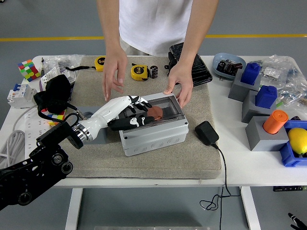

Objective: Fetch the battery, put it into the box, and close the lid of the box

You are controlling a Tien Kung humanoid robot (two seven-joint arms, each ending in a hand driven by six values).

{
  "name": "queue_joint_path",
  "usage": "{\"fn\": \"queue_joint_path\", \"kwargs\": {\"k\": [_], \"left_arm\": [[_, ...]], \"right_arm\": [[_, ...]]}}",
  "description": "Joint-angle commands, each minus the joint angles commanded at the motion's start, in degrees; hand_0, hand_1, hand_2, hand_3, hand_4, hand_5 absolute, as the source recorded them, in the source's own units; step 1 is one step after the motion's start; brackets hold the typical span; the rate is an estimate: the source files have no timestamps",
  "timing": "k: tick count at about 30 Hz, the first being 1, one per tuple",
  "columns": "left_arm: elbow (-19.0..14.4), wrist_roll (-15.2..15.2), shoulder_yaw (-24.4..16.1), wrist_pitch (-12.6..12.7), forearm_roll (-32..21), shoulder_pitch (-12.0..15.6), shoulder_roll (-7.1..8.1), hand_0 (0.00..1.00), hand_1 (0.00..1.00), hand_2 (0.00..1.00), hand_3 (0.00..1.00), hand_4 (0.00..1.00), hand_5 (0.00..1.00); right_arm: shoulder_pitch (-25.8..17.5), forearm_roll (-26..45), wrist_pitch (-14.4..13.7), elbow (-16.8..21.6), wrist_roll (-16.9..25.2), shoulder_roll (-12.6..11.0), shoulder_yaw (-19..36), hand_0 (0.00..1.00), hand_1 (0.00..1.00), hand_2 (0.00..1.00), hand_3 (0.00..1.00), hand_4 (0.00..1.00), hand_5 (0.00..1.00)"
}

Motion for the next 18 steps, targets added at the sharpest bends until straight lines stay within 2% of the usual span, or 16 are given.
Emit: {"fn": "queue_joint_path", "kwargs": {"k": [10,18], "left_arm": [[-3.3,-1.1,-3.6,0.5,-0.4,0.3,0.32,0.434,0.665,0.658,0.693,0.998,0.998],[-1.4,-5.8,-10.1,3.7,-7.4,0.0,-0.59,0.456,0.668,0.671,0.704,0.998,0.998]], "right_arm": [[0.0,0.1,-0.1,0.0,0.1,0.0,0.0,0.661,0.668,0.66,0.555,0.965,0.453],[0.0,0.3,0.0,-0.1,0.1,0.0,-0.3,0.661,0.667,0.66,0.556,0.966,0.453]]}}
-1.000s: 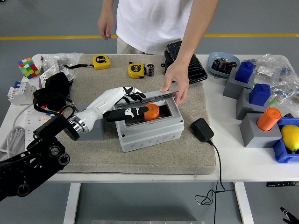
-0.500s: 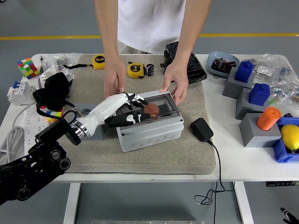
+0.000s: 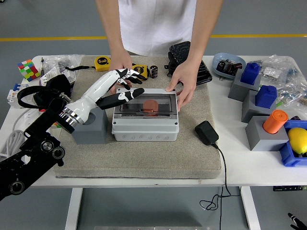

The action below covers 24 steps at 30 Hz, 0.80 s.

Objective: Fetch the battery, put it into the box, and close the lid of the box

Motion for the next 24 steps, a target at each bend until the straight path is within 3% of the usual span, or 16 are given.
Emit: {"fn": "queue_joint_path", "kwargs": {"k": [5,13,24], "left_arm": [[1.6,0.0,-5.3,0.3,-1.9,0.0,-0.77,0.488,0.677,0.68,0.705,0.998,0.998],[2.4,1.7,-13.0,-0.5,-0.4,1.5,-1.97,0.524,0.684,0.689,0.709,0.998,0.998],[2.0,2.9,-18.9,-1.5,0.6,3.6,-3.25,0.531,0.686,0.691,0.708,0.998,0.998]], "right_arm": [[0.2,0.2,0.0,0.0,0.0,-0.1,0.0,0.661,0.668,0.66,0.555,0.966,0.453],[0.5,0.7,0.2,-0.4,-0.3,-0.3,-0.1,0.66,0.668,0.66,0.555,0.966,0.454],[1.1,1.1,0.0,-0.6,-0.4,-0.8,-0.5,0.66,0.667,0.66,0.555,0.965,0.453]]}}
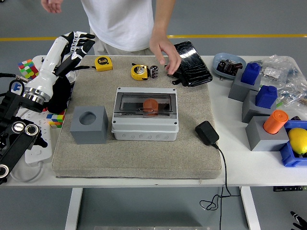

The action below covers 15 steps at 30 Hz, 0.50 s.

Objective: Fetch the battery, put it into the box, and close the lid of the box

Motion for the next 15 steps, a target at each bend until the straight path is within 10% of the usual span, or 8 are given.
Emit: {"fn": "queue_joint_path", "kwargs": {"k": [15], "left_arm": [[-0.3,0.2,-5.5,-0.7,0.8,2.3,-0.55,0.527,0.683,0.691,0.707,0.998,0.998]], "right_arm": [[0.6,0.0,0.1,0.0,-0.3,-0.9,-0.3,0.66,0.667,0.659,0.554,0.963,0.453]]}}
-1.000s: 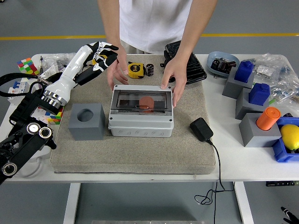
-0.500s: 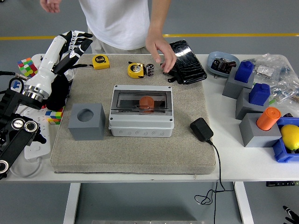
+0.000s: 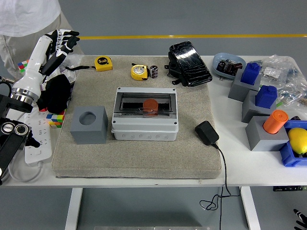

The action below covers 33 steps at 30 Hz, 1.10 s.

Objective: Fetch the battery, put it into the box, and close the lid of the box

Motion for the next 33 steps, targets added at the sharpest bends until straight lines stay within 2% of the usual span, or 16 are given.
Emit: {"fn": "queue_joint_path", "kwargs": {"k": [13,22,33], "left_arm": [[-0.6,0.0,-3.1,-0.5,0.6,1.2,0.12,0.538,0.688,0.691,0.706,0.998,0.998],[-1.8,-0.2,-5.1,-0.7,0.8,2.5,-0.35,0.538,0.689,0.691,0.704,0.998,0.998],[-2.5,-0.4,-6.1,-0.9,0.7,2.6,-0.75,0.537,0.689,0.692,0.703,0.998,0.998]], "right_arm": [[0.0,-0.8,0.7,0.3,-0.2,0.2,1.2,0.66,0.666,0.659,0.553,0.962,0.455],[0.2,-1.8,0.7,0.4,-0.2,0.2,2.9,0.66,0.665,0.659,0.553,0.959,0.46],[0.9,-2.6,0.7,0.5,-0.1,0.2,4.0,0.66,0.667,0.659,0.552,0.958,0.46]]}}
